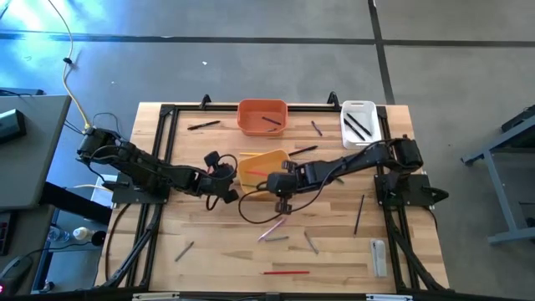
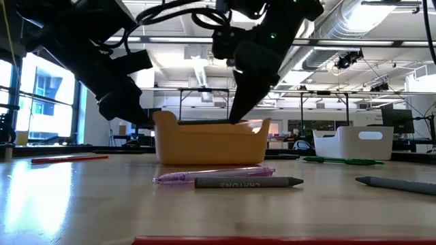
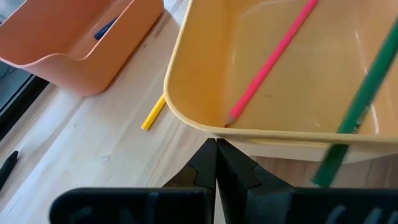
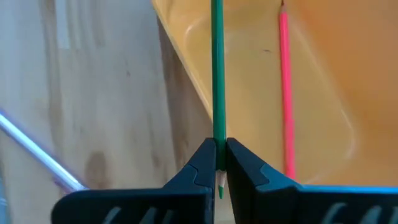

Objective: Sort crayons/erasers/pens/pencils in bins
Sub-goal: Put the green pencil into the yellow bin

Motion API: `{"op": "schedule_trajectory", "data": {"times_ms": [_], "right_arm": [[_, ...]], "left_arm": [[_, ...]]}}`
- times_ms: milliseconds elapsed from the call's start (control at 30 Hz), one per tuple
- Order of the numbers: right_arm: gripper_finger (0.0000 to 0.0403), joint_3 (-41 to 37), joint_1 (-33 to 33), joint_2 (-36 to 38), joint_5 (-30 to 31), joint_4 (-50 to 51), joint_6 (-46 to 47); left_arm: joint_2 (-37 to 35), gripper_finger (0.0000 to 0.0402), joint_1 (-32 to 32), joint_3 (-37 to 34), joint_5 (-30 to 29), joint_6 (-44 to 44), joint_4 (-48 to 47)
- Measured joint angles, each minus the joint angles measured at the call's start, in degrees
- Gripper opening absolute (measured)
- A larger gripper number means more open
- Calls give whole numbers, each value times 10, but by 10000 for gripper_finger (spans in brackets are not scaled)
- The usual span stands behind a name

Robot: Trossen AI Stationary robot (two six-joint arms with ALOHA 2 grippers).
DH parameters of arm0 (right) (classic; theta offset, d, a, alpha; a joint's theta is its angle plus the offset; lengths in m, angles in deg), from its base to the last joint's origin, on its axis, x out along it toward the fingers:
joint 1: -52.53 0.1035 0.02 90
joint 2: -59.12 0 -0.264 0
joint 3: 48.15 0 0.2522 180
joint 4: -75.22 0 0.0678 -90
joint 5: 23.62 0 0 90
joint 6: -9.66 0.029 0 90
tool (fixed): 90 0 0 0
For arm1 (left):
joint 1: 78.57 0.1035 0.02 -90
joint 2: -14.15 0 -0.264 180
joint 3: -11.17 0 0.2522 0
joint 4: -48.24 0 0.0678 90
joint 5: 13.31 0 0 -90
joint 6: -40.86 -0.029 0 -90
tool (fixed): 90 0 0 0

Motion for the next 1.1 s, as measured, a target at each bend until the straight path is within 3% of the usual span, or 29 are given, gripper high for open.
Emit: {"op": "schedule_trajectory", "data": {"times_ms": [333,633,900,1100], "right_arm": [[5,0,14,0,-16,-43,0],[5,0,-41,0,43,14,-99],[6,0,-81,0,37,29,-98],[47,0,-85,0,34,50,-73]], "left_arm": [[0,0,0,0,-5,-14,0],[0,0,-1,0,-2,-12,-8],[0,0,-1,0,5,-2,-19],[0,0,-1,0,20,1,-19]]}}
